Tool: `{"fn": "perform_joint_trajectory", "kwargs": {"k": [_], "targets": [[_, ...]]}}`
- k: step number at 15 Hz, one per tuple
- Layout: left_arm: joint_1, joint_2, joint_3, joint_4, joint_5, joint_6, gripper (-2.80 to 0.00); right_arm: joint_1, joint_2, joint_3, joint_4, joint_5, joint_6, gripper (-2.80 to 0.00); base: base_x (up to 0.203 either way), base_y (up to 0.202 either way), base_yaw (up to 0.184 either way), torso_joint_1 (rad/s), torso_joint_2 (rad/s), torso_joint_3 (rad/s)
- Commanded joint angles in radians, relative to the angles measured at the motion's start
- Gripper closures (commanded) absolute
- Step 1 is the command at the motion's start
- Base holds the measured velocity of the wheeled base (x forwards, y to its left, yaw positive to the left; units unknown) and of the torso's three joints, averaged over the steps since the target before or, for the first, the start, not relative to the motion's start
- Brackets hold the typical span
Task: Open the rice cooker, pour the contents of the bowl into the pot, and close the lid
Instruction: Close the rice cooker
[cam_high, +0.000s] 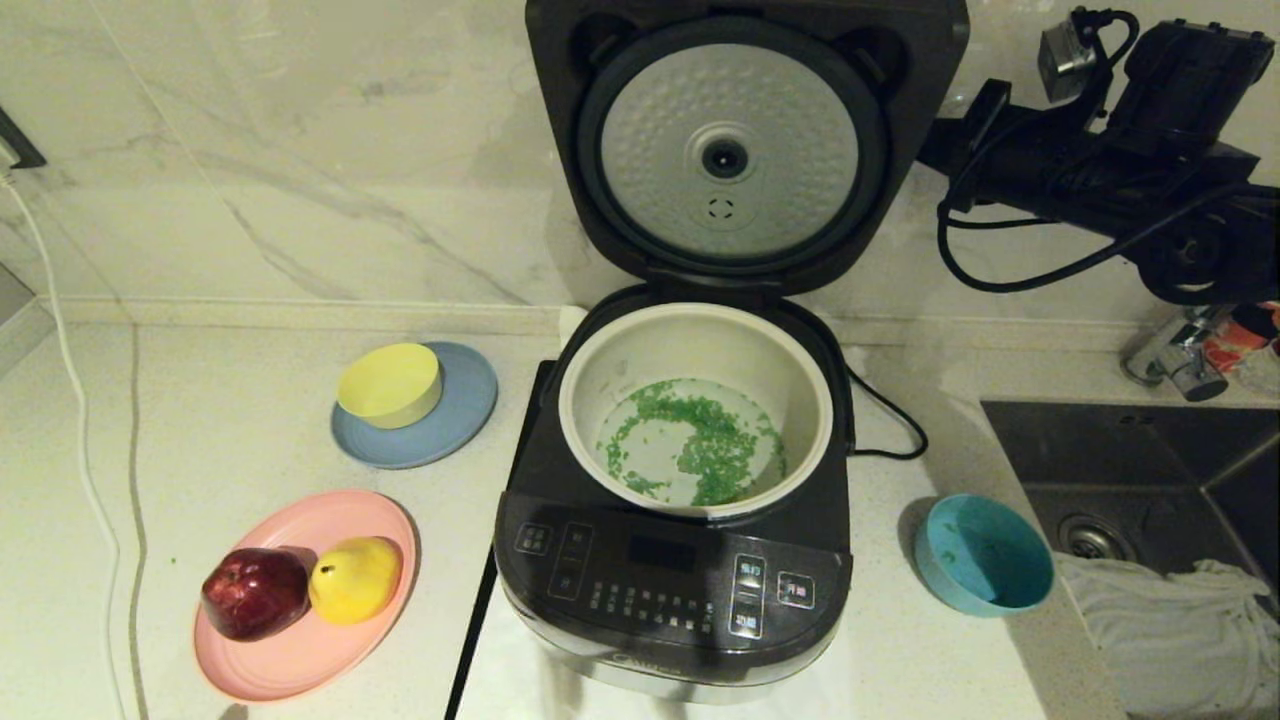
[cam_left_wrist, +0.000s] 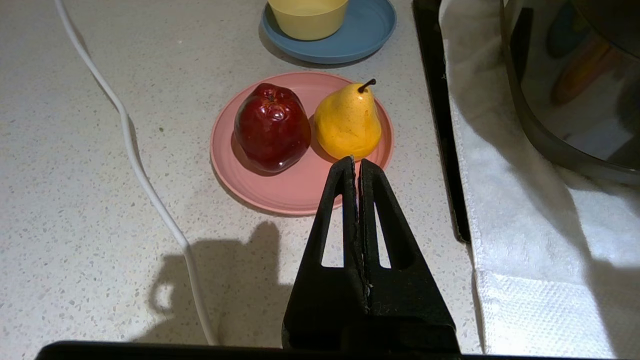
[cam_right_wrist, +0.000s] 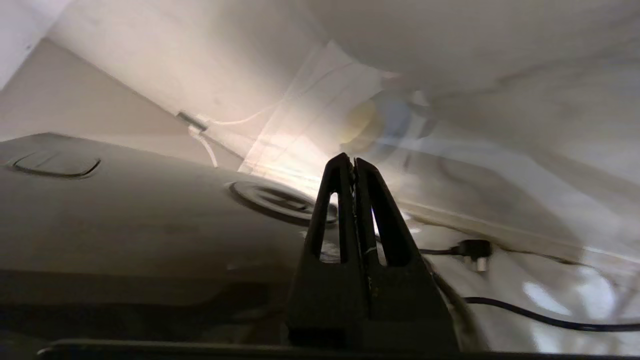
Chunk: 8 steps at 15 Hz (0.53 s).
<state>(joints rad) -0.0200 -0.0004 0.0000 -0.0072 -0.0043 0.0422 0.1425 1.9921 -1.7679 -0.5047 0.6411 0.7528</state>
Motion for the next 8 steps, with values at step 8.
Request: {"fn": "perform_joint_trajectory", "kwargs": {"k": [8], "targets": [[0.000,-0.001,0.009,0.000,0.000,0.001,0.00,0.046,-0.027,0.035,-0.002,0.012,0.003,0.00,0.000,0.000,0.000,0.000,0.00,0.000]]}}
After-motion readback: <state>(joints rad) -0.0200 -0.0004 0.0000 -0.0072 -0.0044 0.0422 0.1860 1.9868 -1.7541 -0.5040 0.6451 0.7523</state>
